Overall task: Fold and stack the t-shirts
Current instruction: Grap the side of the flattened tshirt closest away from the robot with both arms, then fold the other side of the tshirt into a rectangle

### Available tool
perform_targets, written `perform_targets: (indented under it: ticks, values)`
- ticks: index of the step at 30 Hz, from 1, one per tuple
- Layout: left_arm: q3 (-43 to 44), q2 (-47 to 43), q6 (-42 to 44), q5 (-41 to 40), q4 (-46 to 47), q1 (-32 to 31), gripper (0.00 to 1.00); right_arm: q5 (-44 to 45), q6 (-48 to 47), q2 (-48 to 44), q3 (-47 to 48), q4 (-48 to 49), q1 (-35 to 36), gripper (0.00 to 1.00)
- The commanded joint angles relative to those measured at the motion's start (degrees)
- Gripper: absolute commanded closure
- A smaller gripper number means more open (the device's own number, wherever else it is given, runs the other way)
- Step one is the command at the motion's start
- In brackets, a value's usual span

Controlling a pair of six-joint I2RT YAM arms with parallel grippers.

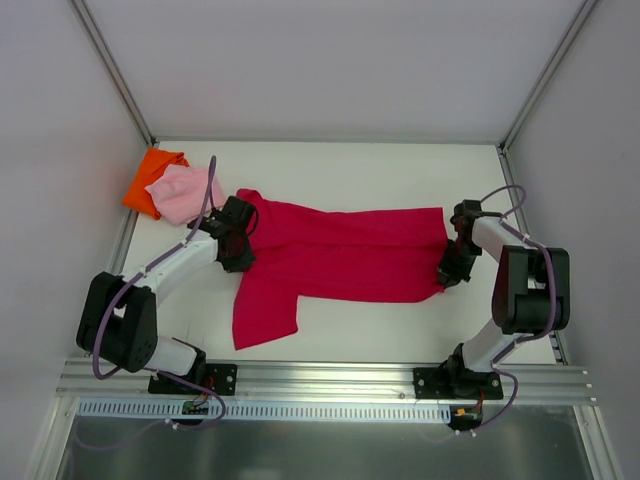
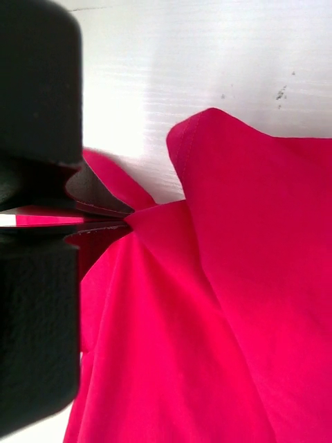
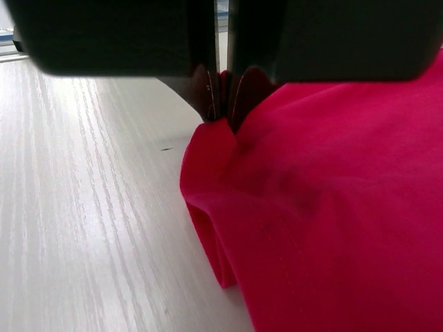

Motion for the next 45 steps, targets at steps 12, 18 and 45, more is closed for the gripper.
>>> perform_targets:
  ticks: [12, 18, 45]
  values:
    - [14.3, -3.4, 2.4, -5.4, -2.0, 2.0, 1.0, -1.7, -0.4, 4.8, 15.1, -5.5, 1.0, 0.99]
    - [14.9, -2.9, 2.9, -5.7, -2.4, 3.0, 1.0, 0.8, -1.3, 6.9, 21.1, -8.2, 1.0, 0.99]
    - [29.6, 15.8, 7.0, -9.2, 1.9, 6.1, 1.0, 4.0, -4.6, 19.0, 43.6, -11.6, 1.2, 0.99]
